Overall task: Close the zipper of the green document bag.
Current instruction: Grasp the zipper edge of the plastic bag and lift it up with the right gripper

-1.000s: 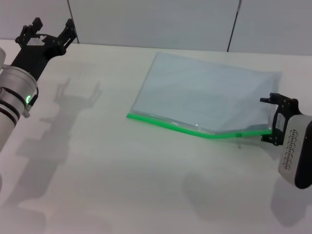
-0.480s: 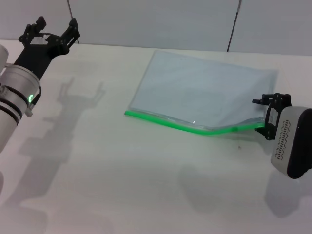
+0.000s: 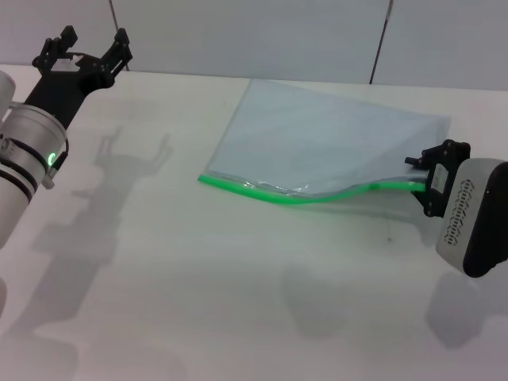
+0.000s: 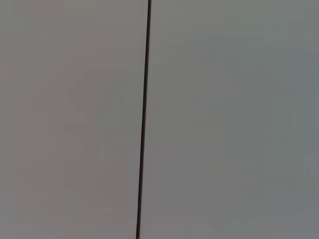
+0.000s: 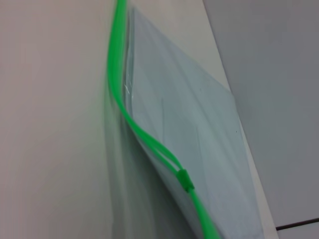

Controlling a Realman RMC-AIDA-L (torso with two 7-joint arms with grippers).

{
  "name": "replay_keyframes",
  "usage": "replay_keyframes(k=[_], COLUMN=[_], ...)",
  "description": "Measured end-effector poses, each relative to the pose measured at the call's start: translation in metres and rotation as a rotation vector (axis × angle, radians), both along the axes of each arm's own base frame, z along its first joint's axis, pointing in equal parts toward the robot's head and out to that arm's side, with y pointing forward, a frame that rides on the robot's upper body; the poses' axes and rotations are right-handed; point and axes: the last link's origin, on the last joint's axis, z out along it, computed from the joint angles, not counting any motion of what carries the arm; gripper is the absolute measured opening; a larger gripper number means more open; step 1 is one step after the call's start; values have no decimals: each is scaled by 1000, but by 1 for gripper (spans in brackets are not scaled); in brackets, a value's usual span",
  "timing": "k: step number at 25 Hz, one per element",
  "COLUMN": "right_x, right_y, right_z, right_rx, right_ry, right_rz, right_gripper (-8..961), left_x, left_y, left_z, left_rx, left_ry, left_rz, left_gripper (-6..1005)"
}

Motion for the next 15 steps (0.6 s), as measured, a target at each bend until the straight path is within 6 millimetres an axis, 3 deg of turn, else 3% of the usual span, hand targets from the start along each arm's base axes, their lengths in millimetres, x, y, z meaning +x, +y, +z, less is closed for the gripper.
replay_keyframes(k=[10, 15], right_x=[-9, -18], right_y=[3, 3], right_z=[-1, 5], right_rx=[-7, 14], right_ry=[30, 94], right_rz=[-4, -26], right_gripper=[131, 101], left_x=[0, 8], left_y=[0, 1], left_z=[-1, -14], left_rx=[-3, -97], left_ry=[-1, 6], left_rz=[0, -38], left_gripper=[886, 885])
